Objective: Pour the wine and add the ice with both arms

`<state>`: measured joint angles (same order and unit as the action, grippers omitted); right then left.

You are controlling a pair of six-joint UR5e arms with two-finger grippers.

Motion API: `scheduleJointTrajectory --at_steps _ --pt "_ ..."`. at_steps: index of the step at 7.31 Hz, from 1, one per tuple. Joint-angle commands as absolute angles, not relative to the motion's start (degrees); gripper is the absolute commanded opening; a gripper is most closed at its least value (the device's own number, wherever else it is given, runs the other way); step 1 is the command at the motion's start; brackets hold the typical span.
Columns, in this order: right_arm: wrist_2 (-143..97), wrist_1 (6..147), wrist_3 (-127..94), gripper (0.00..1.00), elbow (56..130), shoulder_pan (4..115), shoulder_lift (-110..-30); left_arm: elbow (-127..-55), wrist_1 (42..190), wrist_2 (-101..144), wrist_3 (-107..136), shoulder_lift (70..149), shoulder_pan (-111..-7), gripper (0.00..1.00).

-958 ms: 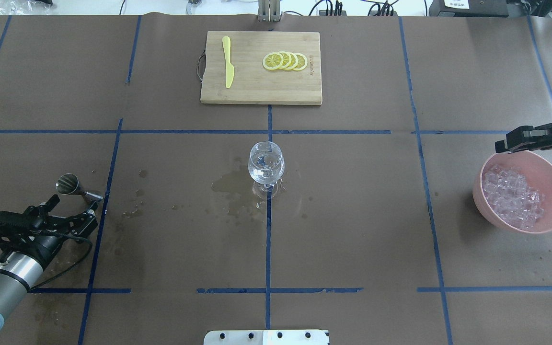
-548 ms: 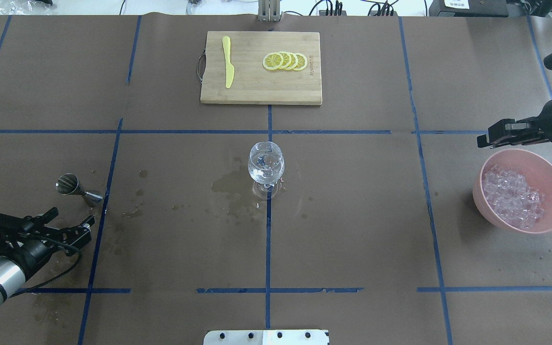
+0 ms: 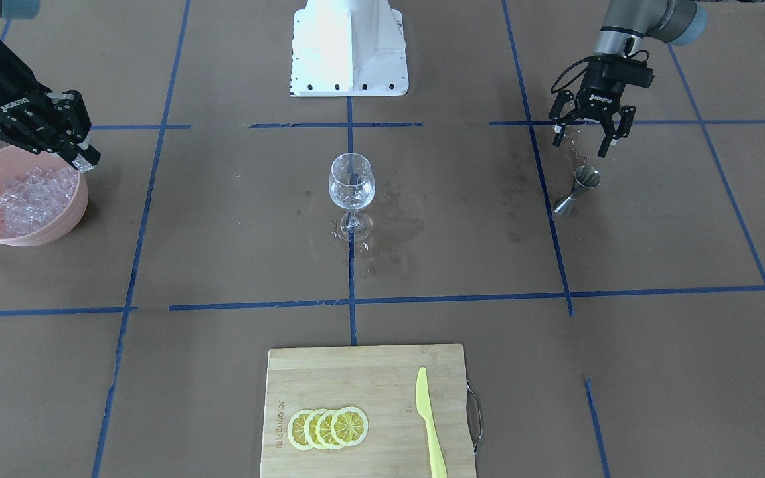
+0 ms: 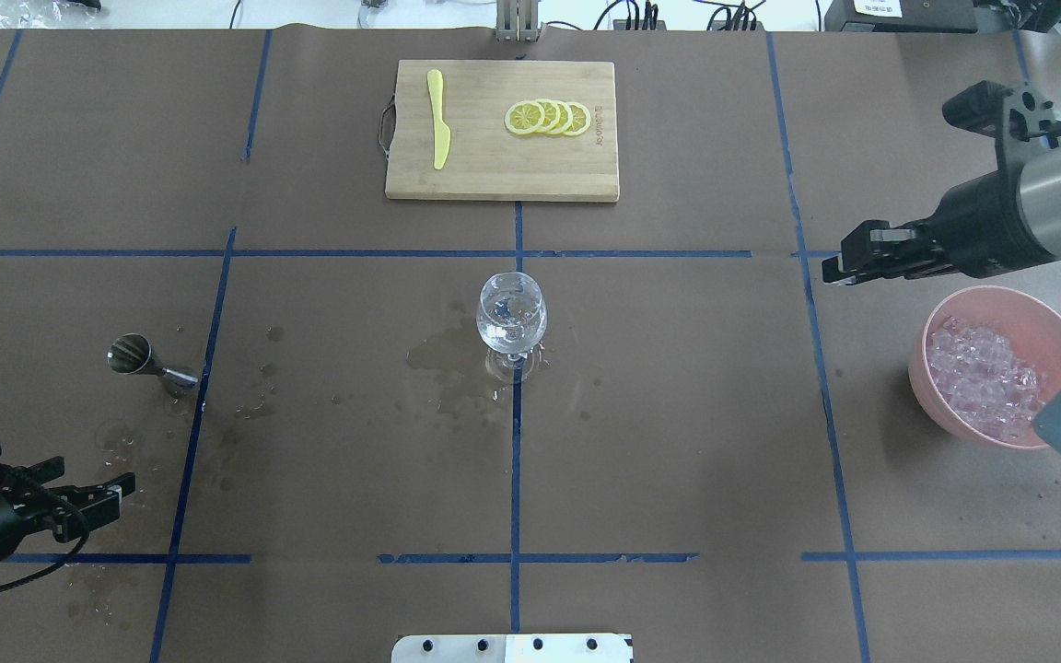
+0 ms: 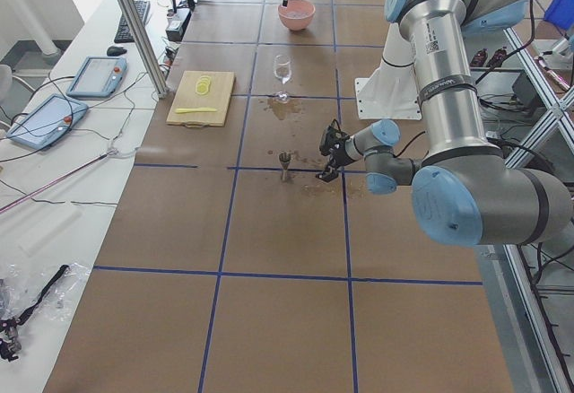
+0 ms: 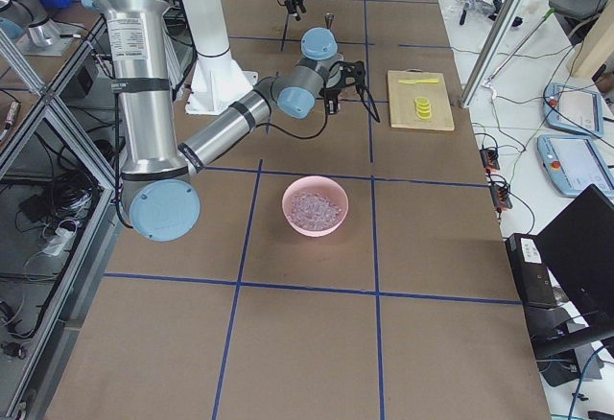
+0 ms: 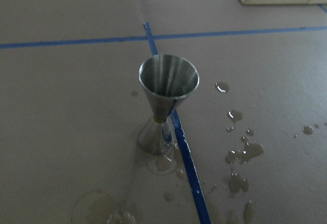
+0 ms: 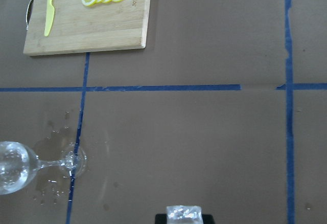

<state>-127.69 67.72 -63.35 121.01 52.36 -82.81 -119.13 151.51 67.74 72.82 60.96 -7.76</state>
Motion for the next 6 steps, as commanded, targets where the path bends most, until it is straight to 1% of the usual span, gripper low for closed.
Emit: scheduleJointTrajectory --at_steps 1,2,4,5,6 --pt "-126.22 75.18 -67.23 0.0 120.76 49.23 -73.62 -120.94 149.06 75.11 75.23 58.46 -8.0 1.0" --pt "-125.43 79.41 -67.24 0.0 120.67 47.65 -69.74 -120.94 148.98 75.41 75.15 57.84 -8.09 1.0" --pt "-122.1 81.65 -69.85 0.0 118.49 43.27 -64.02 -121.02 148.8 75.5 74.71 57.31 -8.78 1.0" --pt "-117.73 81.65 -72.22 0.0 116.56 39.41 -60.94 -121.11 148.8 78.98 73.49 57.22 -10.7 1.0" --pt "-114.21 81.65 -73.73 0.0 113.85 36.77 -57.52 -121.37 147.49 83.36 69.3 57.3 -16.64 1.0"
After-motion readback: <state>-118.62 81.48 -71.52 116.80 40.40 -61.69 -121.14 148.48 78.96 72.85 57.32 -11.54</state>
